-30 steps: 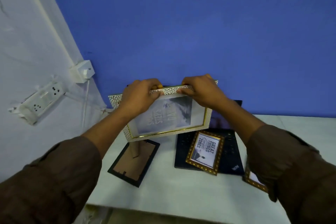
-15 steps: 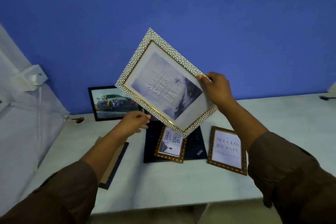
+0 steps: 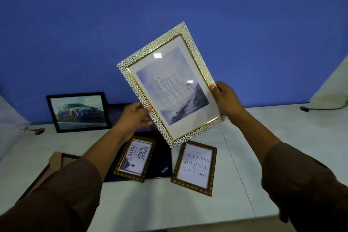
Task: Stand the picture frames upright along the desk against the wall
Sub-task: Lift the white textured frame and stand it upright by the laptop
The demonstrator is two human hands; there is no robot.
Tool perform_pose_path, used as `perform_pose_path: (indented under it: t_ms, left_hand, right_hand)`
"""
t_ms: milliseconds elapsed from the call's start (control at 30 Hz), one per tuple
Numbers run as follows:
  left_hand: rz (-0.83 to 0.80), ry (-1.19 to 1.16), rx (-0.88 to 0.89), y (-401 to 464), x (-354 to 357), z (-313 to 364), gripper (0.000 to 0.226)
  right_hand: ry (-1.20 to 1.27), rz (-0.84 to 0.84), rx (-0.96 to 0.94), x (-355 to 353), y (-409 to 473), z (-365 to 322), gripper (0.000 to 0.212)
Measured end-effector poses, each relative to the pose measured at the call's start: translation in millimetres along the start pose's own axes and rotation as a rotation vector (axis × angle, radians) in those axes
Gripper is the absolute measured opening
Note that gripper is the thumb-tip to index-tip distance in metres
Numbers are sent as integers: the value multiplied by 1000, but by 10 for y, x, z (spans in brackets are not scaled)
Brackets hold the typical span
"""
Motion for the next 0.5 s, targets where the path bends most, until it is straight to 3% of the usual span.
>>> perform_pose_path:
  t_ms: [200, 500]
  left_hand:
    - [22, 46, 22, 552, 224, -38, 29]
    - [-40, 63, -1, 1116, 492, -314, 17]
  right_hand:
    - [-256, 15, -87, -168, 534, 114, 38]
    - [-376, 22, 47, -67, 1120, 487, 22]
Point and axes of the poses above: each hand's wrist, its own y-axis towards the middle knuckle, its own x-axis out of the palm, z = x × y, the point moved 6 cm from there along y, towards the middle knuckle, and after that the axes turned 14 degrees about x, right-handed, at the moved point
